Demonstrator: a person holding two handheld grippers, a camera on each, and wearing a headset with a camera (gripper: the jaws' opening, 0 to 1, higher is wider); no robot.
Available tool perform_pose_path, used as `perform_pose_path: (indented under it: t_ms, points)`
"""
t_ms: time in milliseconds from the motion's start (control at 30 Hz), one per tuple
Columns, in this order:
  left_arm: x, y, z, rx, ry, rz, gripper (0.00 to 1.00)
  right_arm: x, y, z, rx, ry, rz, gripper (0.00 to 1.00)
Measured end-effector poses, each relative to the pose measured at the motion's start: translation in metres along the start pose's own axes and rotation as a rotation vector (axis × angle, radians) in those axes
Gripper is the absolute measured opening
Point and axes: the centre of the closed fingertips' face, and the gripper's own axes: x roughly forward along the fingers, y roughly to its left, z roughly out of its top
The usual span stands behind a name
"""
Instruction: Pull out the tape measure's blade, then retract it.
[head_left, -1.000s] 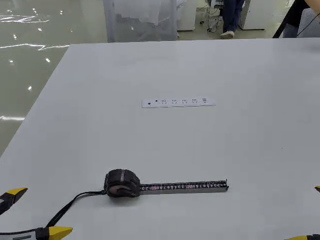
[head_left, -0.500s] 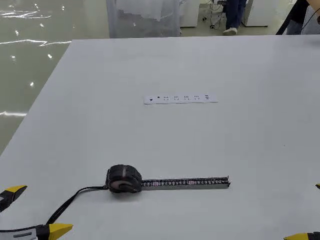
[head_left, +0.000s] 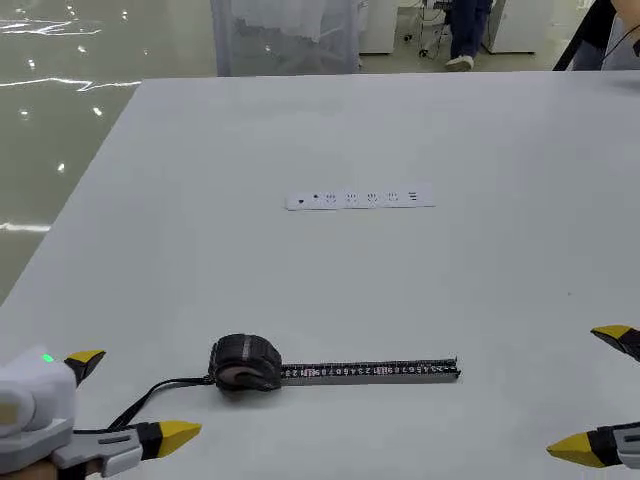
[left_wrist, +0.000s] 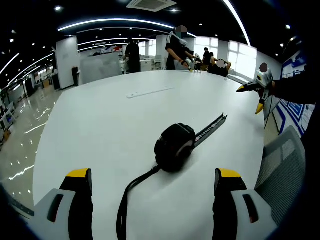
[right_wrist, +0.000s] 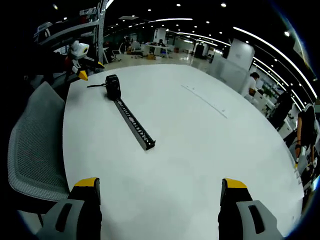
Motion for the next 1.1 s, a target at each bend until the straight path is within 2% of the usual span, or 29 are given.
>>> perform_pose_path:
  t_ms: [100, 167, 233, 333, 433, 500, 533, 600, 667, 700, 767, 833, 867, 900, 933, 1067, 1100]
  points:
    - [0.014, -0.008, 0.008, -0.025, 0.005, 0.004, 0.99, 0.009, -0.007, 0.011, -0.044, 0.011, 0.021, 0.99]
    - [0.022, -0.013, 0.012, -0.041, 0.005, 0.01, 0.99, 0.015, -0.006, 0.016, -0.077, 0.021, 0.053, 0.99]
    - [0.028, -0.013, 0.016, -0.028, -0.005, 0.03, 0.99, 0.021, -0.008, 0.02, -0.099, 0.028, 0.067, 0.99]
    - [0.036, -0.014, 0.019, -0.053, -0.012, 0.045, 0.99, 0.029, -0.006, 0.025, -0.121, 0.037, 0.102, 0.99]
    - [0.041, -0.013, 0.022, -0.086, -0.023, 0.094, 0.99, 0.037, -0.003, 0.03, -0.171, 0.042, 0.132, 0.99]
    - [0.042, -0.009, 0.027, -0.11, -0.05, 0.15, 0.99, 0.044, -0.003, 0.032, -0.171, 0.049, 0.147, 0.99]
    - [0.041, -0.005, 0.029, -0.129, -0.069, 0.196, 0.99, 0.049, -0.004, 0.033, -0.175, 0.053, 0.153, 0.99]
    - [0.04, -0.002, 0.036, -0.134, -0.12, 0.247, 0.99, 0.054, -0.002, 0.036, -0.185, 0.052, 0.176, 0.99]
    - [0.041, -0.003, 0.034, -0.157, -0.124, 0.283, 0.99, 0.061, 0.0, 0.037, -0.193, 0.075, 0.202, 0.99]
    - [0.043, -0.006, 0.034, -0.157, -0.128, 0.282, 0.99, 0.064, 0.001, 0.032, -0.188, 0.111, 0.222, 0.99]
    - [0.047, -0.011, 0.034, -0.163, -0.138, 0.277, 0.99, 0.071, 0.001, 0.033, -0.204, 0.106, 0.233, 0.99]
    - [0.053, -0.017, 0.032, -0.171, -0.136, 0.271, 0.99, 0.079, -0.001, 0.029, -0.191, 0.123, 0.251, 0.99]
    - [0.057, -0.022, 0.031, -0.184, -0.14, 0.254, 0.99, 0.082, 0.0, 0.03, -0.188, 0.127, 0.258, 0.99]
    - [0.059, -0.025, 0.033, -0.182, -0.158, 0.248, 0.99, 0.085, 0.0, 0.03, -0.189, 0.126, 0.261, 0.99]
    - [0.06, -0.027, 0.035, -0.175, -0.177, 0.253, 0.99, 0.086, 0.001, 0.031, -0.192, 0.129, 0.265, 0.99]
    - [0.068, -0.034, 0.031, -0.113, -0.165, 0.281, 0.99, 0.096, 0.007, 0.034, -0.249, 0.128, 0.296, 0.99]
    - [0.069, -0.034, 0.032, -0.104, -0.168, 0.288, 0.99, 0.097, 0.008, 0.034, -0.251, 0.134, 0.302, 0.94]
